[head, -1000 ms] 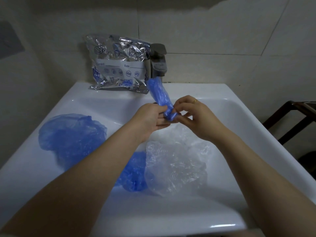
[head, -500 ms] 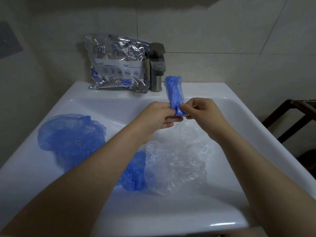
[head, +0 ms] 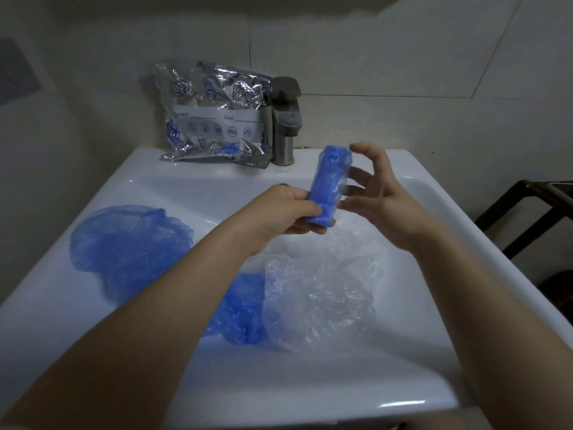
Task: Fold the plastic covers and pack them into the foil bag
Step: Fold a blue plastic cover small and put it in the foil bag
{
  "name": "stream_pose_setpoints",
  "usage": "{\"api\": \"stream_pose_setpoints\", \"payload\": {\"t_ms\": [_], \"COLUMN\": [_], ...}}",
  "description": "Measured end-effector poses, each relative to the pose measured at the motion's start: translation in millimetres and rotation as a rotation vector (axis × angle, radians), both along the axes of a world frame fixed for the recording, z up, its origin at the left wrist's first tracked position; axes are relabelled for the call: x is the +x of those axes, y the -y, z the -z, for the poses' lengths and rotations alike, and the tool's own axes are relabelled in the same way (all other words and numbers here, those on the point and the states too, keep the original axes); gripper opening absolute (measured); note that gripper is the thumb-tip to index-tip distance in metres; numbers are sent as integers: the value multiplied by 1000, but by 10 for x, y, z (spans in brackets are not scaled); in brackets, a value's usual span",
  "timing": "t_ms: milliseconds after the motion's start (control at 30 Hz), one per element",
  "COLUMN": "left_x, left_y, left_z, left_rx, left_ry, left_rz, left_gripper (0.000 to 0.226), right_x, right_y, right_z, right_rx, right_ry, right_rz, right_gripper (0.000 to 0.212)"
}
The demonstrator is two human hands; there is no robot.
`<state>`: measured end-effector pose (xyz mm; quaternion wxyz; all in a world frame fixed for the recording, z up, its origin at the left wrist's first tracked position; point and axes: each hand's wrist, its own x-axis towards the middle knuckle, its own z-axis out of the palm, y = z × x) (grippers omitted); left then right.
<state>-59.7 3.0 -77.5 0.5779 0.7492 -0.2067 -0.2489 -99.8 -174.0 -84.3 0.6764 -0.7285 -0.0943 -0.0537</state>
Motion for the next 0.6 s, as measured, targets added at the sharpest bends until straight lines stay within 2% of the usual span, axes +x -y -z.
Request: {"api": "stream_pose_setpoints", "payload": {"t_ms": [33,100,200,333,433,600], "left_x": [10,37,78,83,84,79], "left_y": [-14,-42,-72,-69,-30,-32], "left_z": [-4,-2,20,38,54,69], "left_rx": [21,59,66,111,209,35], "left_ry": [-1,-9,-40,-16,145,189], "left_rz": [19,55,103,146,82,55], "left_gripper": [16,16,16,18,21,42], "right_x": [-23,-49,-54,-54,-69,-53], "right_y": [3,-10,-28,-31,-2,23], "right_z": [-18,-38,-37,-49,-82,-67], "right_rx": [-76,-268,-502,-508,-465,-402], "right_ry": [35,122,152,117,121,111], "right_rz": [-20,-29,-11,34,37,60], "right_gripper": [75,76,51,31,31,28]}}
